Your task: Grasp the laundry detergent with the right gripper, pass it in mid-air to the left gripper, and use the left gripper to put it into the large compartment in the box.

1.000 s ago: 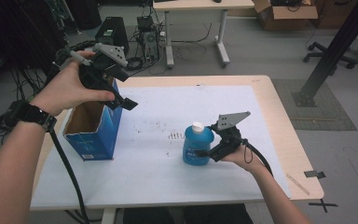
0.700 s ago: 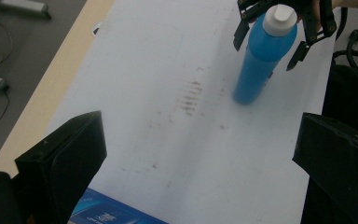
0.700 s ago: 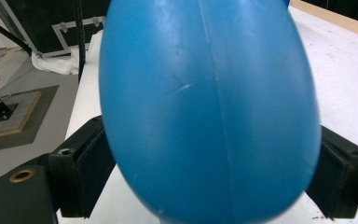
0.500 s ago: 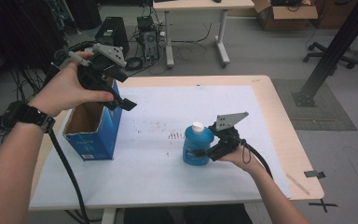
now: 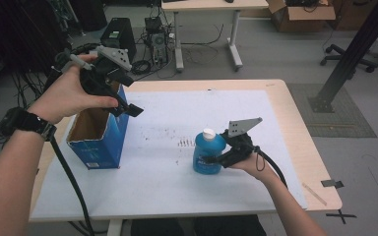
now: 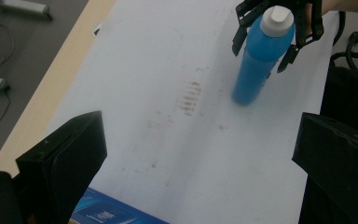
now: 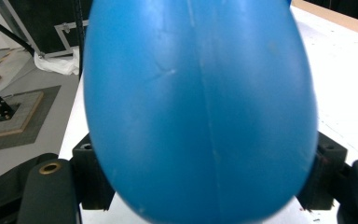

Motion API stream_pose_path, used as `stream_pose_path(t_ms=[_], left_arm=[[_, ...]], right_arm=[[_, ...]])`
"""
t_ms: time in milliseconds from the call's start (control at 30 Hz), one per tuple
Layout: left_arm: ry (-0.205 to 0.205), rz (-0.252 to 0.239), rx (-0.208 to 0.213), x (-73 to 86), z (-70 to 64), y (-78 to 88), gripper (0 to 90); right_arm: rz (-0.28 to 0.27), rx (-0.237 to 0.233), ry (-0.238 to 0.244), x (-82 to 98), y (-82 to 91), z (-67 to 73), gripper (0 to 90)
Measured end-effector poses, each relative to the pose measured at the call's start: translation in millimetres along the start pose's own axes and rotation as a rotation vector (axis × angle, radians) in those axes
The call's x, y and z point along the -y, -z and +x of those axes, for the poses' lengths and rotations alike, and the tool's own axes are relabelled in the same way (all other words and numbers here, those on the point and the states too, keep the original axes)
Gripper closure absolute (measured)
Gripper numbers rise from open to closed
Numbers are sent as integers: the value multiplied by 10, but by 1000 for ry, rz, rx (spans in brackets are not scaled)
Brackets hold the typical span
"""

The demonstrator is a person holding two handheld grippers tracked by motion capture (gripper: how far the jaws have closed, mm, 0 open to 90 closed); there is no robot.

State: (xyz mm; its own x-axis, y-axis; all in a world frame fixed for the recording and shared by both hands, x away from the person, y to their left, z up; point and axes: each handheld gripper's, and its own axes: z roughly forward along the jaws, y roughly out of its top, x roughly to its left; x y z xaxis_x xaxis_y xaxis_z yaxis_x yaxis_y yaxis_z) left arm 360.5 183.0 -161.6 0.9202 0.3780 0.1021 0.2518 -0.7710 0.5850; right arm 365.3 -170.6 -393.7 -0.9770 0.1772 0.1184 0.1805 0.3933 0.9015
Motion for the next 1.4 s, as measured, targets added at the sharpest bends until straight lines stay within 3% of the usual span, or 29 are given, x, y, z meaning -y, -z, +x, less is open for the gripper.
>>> stream_pose_path(t_ms=[767,1400], left_arm=[[5,5,6,-4,2,-10,31],[-8,7,3,-21,-14,-21,31]], right_arm=[[-5,-7,15,64,-21,0,386],[-9,5,24,50,-8,8,417]])
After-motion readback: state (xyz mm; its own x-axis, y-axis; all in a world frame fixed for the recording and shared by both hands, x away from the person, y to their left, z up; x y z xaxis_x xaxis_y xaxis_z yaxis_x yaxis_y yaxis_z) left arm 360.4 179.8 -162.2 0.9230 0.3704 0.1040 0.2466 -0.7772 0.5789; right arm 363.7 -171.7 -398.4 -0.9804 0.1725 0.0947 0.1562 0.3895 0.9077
